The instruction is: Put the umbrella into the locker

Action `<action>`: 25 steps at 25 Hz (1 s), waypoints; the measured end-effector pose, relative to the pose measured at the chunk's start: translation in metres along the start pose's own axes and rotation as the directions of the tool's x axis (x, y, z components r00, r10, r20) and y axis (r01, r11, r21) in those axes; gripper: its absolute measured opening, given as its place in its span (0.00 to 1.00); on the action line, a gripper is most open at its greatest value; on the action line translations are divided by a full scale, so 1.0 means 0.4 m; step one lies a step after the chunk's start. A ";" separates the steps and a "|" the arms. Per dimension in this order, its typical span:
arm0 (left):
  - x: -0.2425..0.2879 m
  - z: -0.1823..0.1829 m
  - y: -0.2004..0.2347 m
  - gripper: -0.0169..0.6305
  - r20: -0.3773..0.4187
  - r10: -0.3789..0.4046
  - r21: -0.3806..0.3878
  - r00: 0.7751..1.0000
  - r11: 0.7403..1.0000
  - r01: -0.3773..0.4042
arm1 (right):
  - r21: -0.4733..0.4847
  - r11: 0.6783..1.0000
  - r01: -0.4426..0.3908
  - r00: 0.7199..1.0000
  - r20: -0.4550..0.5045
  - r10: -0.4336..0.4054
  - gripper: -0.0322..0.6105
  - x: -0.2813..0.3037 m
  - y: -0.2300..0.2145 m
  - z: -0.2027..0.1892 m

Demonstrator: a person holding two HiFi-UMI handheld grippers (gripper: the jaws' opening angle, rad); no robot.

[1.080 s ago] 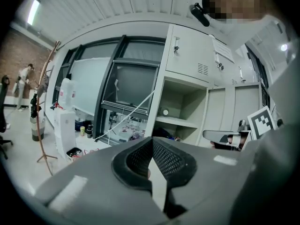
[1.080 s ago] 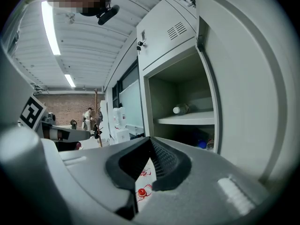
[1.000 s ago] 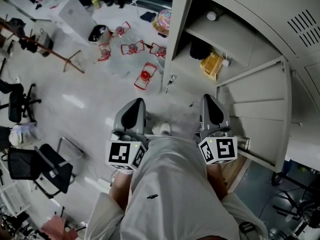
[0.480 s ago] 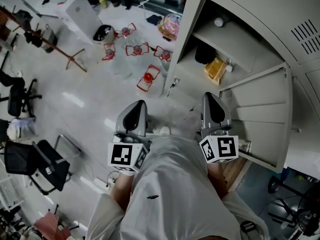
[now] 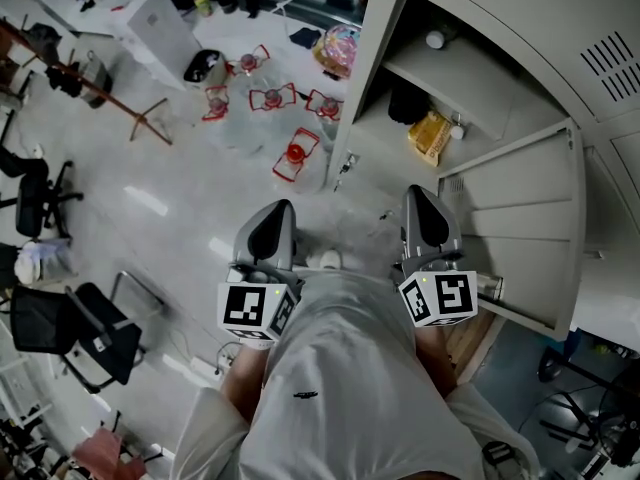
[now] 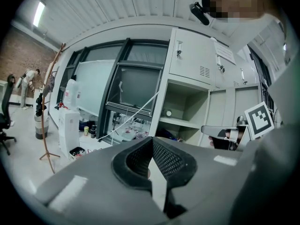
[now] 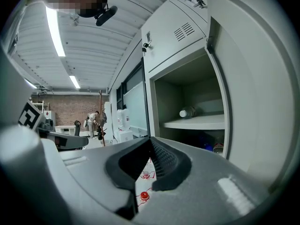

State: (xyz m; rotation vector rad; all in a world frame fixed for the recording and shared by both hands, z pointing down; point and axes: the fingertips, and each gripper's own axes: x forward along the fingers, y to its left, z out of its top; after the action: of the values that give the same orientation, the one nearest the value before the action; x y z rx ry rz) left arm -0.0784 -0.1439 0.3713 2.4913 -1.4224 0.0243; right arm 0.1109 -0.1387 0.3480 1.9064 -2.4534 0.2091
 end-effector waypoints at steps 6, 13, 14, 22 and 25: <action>0.005 0.005 -0.014 0.05 0.007 -0.017 0.007 1.000 1.000 0.017 | -0.005 1.000 0.000 1.000 -0.007 0.000 0.05 -0.004 -0.001 -0.004; 0.001 0.012 -0.020 0.05 0.002 -0.020 0.007 1.000 1.000 0.020 | -0.003 1.000 0.014 1.000 -0.013 -0.014 0.05 -0.010 -0.007 -0.011; 0.001 0.013 -0.021 0.05 -0.002 -0.020 0.007 1.000 1.000 0.020 | -0.001 1.000 0.013 1.000 -0.011 -0.013 0.05 -0.011 -0.006 -0.012; -0.001 0.003 -0.024 0.05 0.005 -0.025 0.010 1.000 1.000 0.025 | 0.006 1.000 0.016 1.000 -0.012 -0.016 0.05 -0.016 -0.009 -0.017; -0.005 0.006 -0.026 0.05 0.000 -0.025 0.009 1.000 1.000 0.025 | 0.007 1.000 0.014 1.000 -0.009 -0.014 0.05 -0.018 -0.005 -0.017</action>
State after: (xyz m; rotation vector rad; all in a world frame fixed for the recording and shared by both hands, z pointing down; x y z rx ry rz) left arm -0.0707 -0.1378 0.3664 2.5163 -1.3941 0.0260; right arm 0.1141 -0.1314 0.3541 1.9203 -2.4362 0.2266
